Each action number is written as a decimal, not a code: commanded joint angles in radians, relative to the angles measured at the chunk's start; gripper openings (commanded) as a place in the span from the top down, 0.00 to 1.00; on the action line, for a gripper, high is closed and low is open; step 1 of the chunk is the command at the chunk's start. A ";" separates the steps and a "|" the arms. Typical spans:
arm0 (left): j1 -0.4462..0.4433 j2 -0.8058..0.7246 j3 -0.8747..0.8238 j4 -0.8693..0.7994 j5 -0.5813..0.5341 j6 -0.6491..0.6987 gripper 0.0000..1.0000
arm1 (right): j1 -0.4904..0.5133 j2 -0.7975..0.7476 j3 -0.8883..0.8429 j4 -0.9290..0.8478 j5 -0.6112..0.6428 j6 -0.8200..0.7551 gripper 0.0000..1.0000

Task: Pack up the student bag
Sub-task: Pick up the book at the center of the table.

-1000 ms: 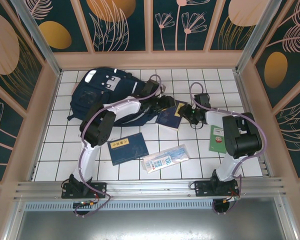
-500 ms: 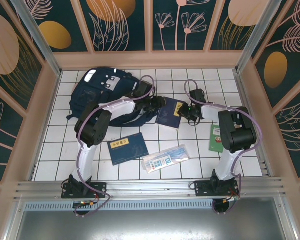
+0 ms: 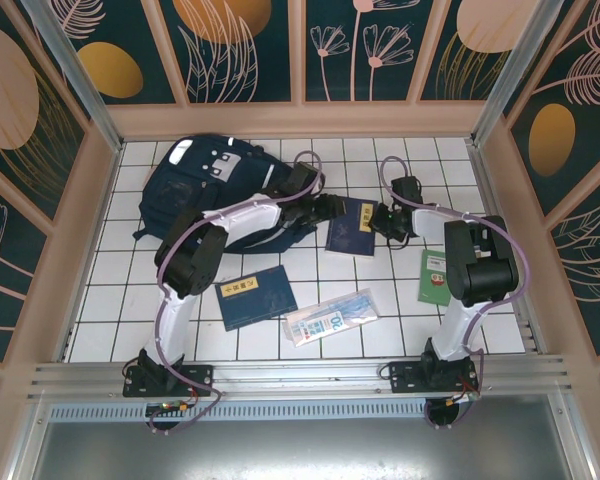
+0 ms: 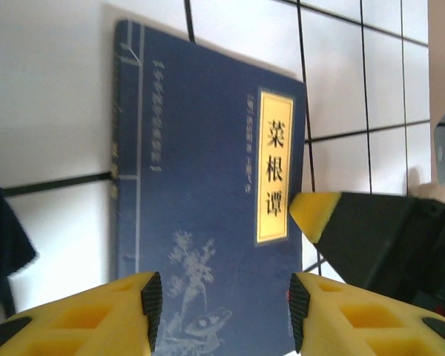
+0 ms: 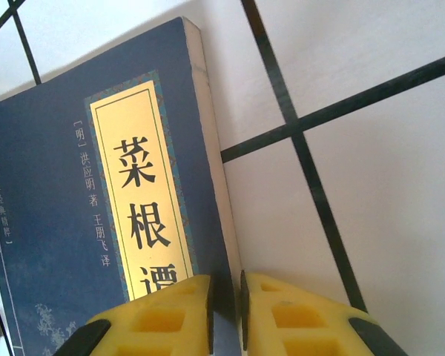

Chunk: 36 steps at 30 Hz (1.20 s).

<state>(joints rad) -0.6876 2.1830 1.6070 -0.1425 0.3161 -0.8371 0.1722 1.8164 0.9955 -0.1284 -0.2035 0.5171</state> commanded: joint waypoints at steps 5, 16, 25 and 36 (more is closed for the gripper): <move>-0.007 0.079 0.037 -0.129 -0.068 0.025 0.50 | -0.012 0.013 -0.049 -0.085 0.032 -0.021 0.80; -0.007 0.063 0.020 -0.144 -0.165 0.030 0.49 | -0.011 0.025 -0.055 -0.073 0.016 -0.022 0.80; -0.020 0.154 0.091 -0.193 -0.052 0.057 0.49 | 0.005 0.048 -0.043 -0.062 -0.013 -0.021 0.80; -0.023 0.048 -0.073 0.336 0.334 -0.165 0.55 | 0.011 0.059 -0.030 -0.048 -0.053 -0.012 0.80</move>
<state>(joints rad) -0.6743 2.2658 1.5864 -0.1028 0.4137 -0.8757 0.1692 1.8187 0.9863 -0.1017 -0.2230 0.5098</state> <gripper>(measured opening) 0.453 0.202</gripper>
